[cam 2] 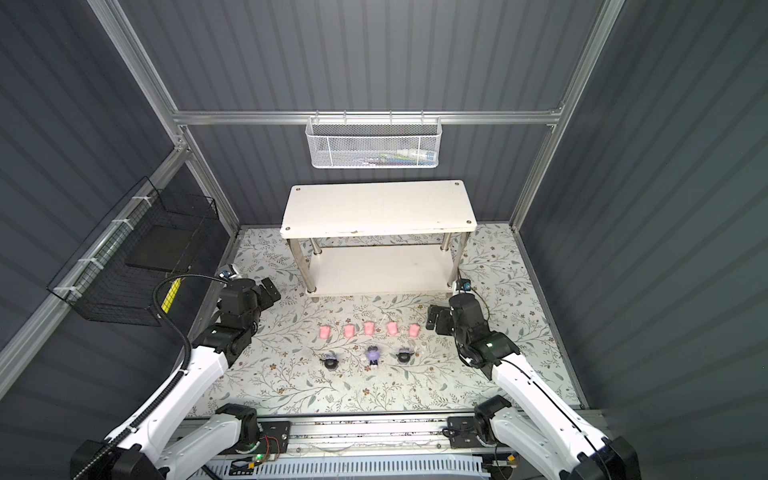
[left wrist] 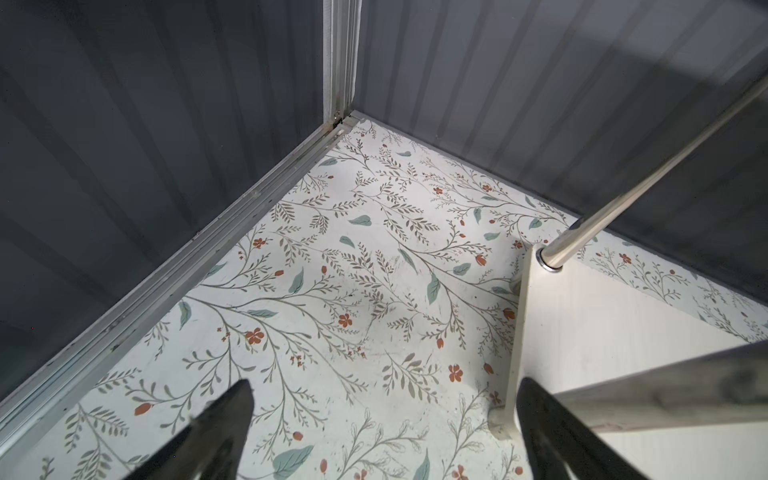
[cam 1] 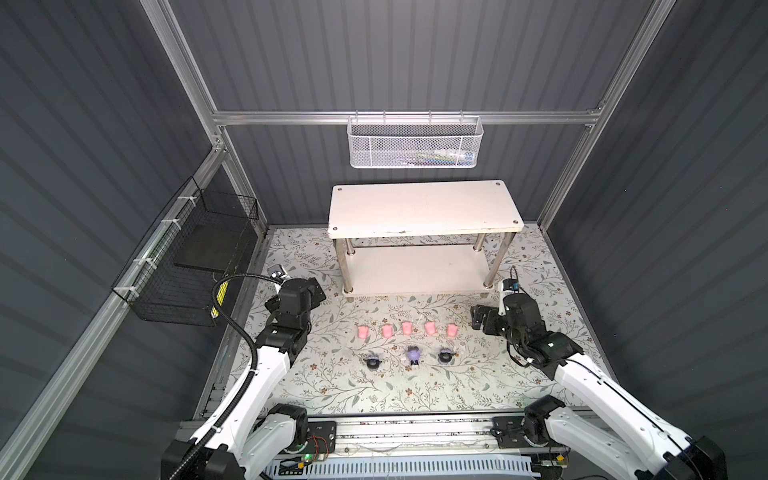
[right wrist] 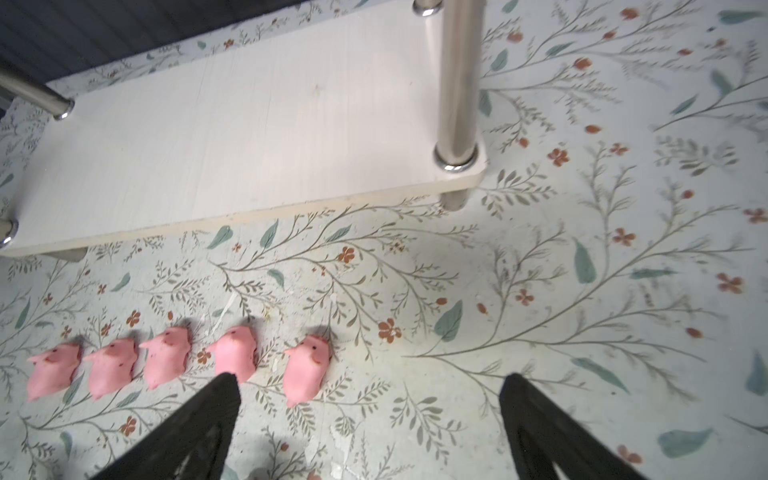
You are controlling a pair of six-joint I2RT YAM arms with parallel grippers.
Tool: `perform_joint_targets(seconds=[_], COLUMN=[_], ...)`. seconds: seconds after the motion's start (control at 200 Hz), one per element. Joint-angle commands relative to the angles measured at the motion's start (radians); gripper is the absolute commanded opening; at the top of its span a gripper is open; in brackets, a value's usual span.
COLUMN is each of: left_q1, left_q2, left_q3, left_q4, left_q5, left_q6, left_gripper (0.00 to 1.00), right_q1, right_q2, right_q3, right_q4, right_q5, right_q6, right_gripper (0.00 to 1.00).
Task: Place and organize the plastic toys onto the shelf
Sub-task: 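Move the right gripper over the nearest purple cat figurine while the left arm rises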
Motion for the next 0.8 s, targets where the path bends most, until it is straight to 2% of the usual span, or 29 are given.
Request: perform_joint_targets(seconds=[0.0, 0.13, 0.235, 0.585, 0.795], left_q1=[-0.002, -0.001, -0.001, -0.001, -0.002], left_q2=[-0.013, 0.005, 0.024, 0.030, 0.014], left_q3=[-0.021, -0.026, -0.015, -0.024, -0.057], left_q4=[-0.051, -0.034, -0.039, -0.037, -0.028], left_q5=[-0.007, 0.010, 0.013, 0.015, 0.021], left_q6=[-0.044, -0.057, -0.055, -0.053, -0.074], left_gripper=[0.99, 0.99, 0.99, 0.99, 0.99], right_q1=[0.045, 0.087, 0.133, 0.275, 0.363], right_q2=[0.069, 0.133, 0.157, 0.104, 0.148], right_q3=[0.023, 0.037, 0.058, 0.093, 0.106], right_q4=[-0.025, 0.001, -0.006, -0.206, -0.274], right_q5=[-0.013, -0.036, -0.048, -0.144, -0.148], right_q6=[0.063, 0.107, 0.098, 0.102, 0.098], right_gripper=[0.98, 0.97, 0.97, 0.97, 0.97])
